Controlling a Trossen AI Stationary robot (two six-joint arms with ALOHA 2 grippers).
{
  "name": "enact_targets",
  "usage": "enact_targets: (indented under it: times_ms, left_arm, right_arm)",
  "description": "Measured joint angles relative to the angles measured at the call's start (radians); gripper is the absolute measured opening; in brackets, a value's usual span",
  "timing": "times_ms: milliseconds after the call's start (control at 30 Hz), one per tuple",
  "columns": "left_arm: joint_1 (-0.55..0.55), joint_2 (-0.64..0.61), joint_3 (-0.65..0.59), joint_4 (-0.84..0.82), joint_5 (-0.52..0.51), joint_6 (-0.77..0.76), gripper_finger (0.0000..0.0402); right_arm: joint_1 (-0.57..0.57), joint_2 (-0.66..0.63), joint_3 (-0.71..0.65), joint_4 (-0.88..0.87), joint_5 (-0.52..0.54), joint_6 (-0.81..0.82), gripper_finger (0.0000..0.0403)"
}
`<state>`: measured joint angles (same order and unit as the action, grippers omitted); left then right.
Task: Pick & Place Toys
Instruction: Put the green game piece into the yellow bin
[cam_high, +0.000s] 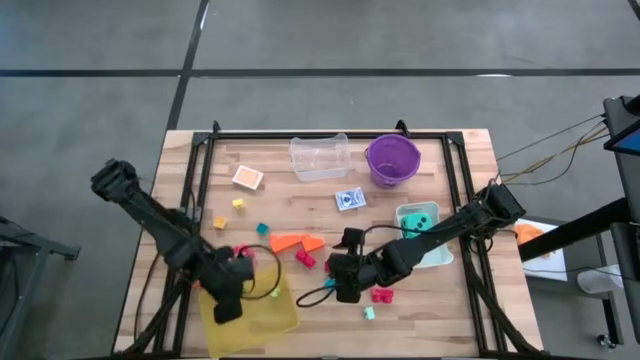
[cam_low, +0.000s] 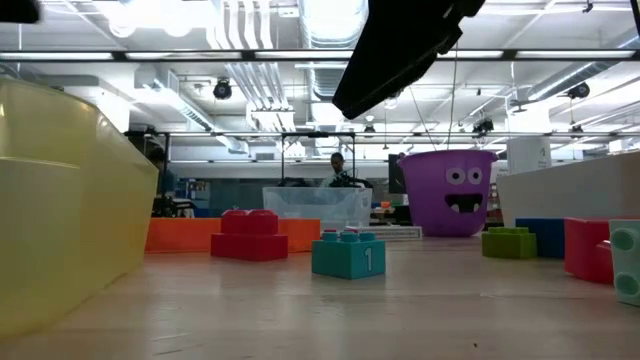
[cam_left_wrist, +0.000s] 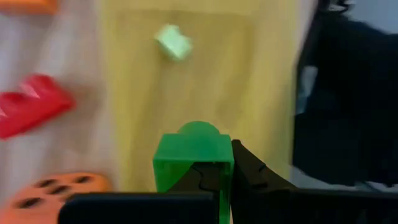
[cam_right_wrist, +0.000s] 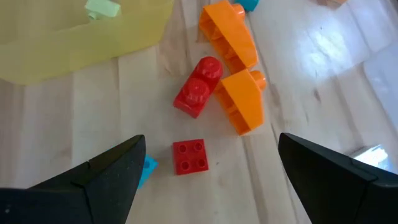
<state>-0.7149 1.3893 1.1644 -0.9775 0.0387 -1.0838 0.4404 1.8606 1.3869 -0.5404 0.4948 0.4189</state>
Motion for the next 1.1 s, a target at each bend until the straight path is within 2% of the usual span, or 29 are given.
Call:
enact_targets:
  times_ms: [167,333,600,1100]
  left_arm:
    - [-0.06,0.055,-0.006,0.034,0.003,-0.11,0.0001]
    - [-0.077,0.147,-0.006,0.043,0.036,-0.122,0.0001]
    - [-0.089,0.267,-0.007,0.044,0.052,0.076,0.0001]
    - [-0.083,0.355,-0.014,0.059,0.052,0.254,0.0001]
  right_arm:
    - [0.0,0.0,0.0,0.0,-0.002,0.092,0.0363]
    - [0.0,0.0,-0.001,0.0,-0.002,0.19,0.0363]
    - [0.002,0.0,-0.002,0.0,-0.008,0.21,0.0363]
    - [0.002,0.0,-0.016,0.0,-0.008,0.187,0.0363]
